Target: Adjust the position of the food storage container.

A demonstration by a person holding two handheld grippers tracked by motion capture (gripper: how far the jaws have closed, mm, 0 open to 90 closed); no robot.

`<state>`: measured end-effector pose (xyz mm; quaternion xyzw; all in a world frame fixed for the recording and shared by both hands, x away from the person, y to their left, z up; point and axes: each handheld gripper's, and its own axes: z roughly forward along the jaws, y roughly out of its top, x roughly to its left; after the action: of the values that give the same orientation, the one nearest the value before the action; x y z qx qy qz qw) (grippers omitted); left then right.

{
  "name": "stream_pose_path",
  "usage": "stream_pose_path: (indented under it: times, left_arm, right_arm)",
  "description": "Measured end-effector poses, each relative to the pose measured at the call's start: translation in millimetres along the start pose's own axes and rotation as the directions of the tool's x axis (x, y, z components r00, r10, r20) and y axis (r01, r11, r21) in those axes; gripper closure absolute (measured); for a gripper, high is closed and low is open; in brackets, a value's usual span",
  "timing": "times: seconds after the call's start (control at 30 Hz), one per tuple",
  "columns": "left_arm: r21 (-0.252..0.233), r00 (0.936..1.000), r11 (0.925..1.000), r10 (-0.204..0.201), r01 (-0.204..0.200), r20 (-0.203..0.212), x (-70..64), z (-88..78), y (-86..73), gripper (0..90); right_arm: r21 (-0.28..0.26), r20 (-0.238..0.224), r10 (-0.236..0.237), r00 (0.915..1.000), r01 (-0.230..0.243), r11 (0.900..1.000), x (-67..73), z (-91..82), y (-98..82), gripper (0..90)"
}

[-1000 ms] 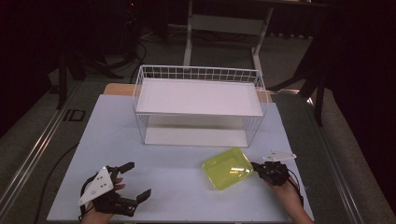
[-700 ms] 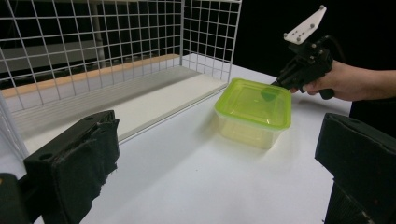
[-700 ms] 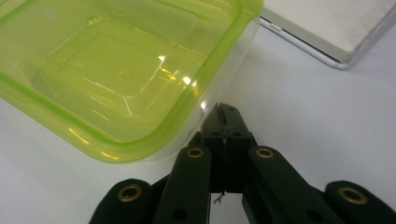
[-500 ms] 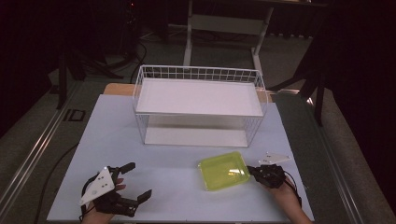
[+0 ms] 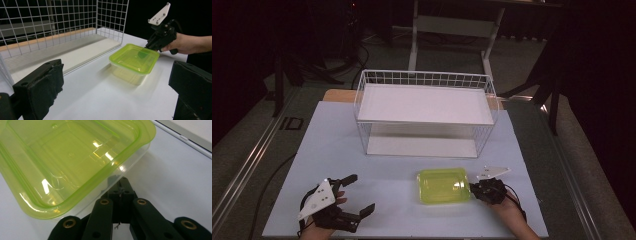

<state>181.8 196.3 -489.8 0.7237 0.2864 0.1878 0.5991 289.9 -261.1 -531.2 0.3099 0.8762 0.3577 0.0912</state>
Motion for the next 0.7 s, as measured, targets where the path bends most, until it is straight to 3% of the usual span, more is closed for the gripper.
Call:
stream_pose_path:
  times: [0.7]
  left_arm:
    - [0.012,0.9999,0.9999,0.003,-0.003,0.012,-1.9,1.8,-1.3,0.5]
  right_arm:
    - [0.029,-0.084,-0.059,0.9947,0.062,0.998,28.1,26.8,26.0,90.0]
